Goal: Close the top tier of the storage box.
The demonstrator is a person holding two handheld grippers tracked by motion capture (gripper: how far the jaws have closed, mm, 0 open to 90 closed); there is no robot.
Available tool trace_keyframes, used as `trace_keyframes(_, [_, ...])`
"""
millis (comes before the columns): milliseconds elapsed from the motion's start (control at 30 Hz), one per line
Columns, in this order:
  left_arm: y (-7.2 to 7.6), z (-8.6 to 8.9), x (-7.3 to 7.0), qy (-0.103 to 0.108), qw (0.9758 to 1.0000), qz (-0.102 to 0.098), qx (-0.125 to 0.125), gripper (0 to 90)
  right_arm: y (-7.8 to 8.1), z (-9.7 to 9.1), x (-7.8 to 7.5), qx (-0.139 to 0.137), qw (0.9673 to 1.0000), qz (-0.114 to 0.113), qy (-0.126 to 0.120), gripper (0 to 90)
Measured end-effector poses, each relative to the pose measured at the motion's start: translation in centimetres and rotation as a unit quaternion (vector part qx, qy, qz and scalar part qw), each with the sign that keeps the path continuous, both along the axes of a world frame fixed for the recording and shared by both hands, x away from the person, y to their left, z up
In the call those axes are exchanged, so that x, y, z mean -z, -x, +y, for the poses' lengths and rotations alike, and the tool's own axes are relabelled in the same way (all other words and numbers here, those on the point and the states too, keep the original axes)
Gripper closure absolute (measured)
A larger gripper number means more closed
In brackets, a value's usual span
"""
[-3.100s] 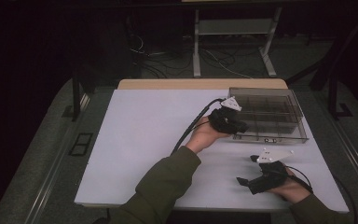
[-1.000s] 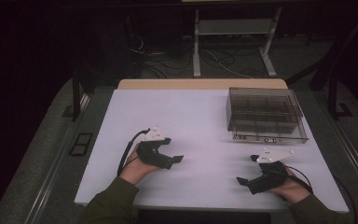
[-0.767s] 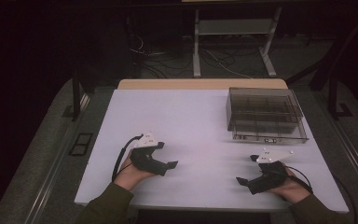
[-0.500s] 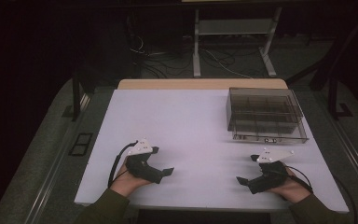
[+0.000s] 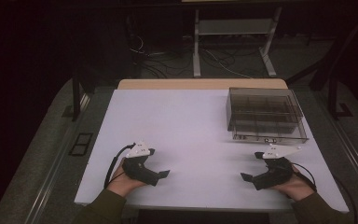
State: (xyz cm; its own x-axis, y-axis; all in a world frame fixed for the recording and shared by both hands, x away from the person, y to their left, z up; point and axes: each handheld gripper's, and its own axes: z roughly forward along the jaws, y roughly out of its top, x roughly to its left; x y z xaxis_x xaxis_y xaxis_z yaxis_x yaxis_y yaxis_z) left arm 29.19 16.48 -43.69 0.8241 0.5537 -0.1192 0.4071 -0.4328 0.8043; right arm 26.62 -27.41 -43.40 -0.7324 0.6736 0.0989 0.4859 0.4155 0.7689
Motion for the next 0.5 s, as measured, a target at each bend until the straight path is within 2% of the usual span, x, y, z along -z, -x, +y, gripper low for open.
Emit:
trace_keyframes(33, [0.0,0.0,0.0,-0.001,1.0,0.001,0.001,0.0,-0.1,-0.2,-0.1,0.006,1.0,-0.001,-0.004,6.9])
trace_keyframes(100, [0.0,-0.1,0.1,-0.002,1.0,0.002,0.005,0.0,-0.2,-0.6,-0.3,0.013,0.9999,0.001,-0.009,16.3])
trace_keyframes(133, [0.0,-0.1,0.1,-0.003,1.0,0.001,0.006,0.0,-0.3,-0.8,-0.3,0.017,0.9998,0.0,-0.011,16.8])
trace_keyframes(333, [-0.1,0.0,0.2,-0.002,1.0,0.004,0.007,0.0,-0.7,-2.1,-0.8,0.017,0.9996,0.009,-0.021,45.8])
trace_keyframes(500, [-0.1,0.0,0.2,-0.002,1.0,0.006,0.007,0.0,-1.0,-3.1,-1.1,0.025,0.9996,0.008,-0.011,66.8])
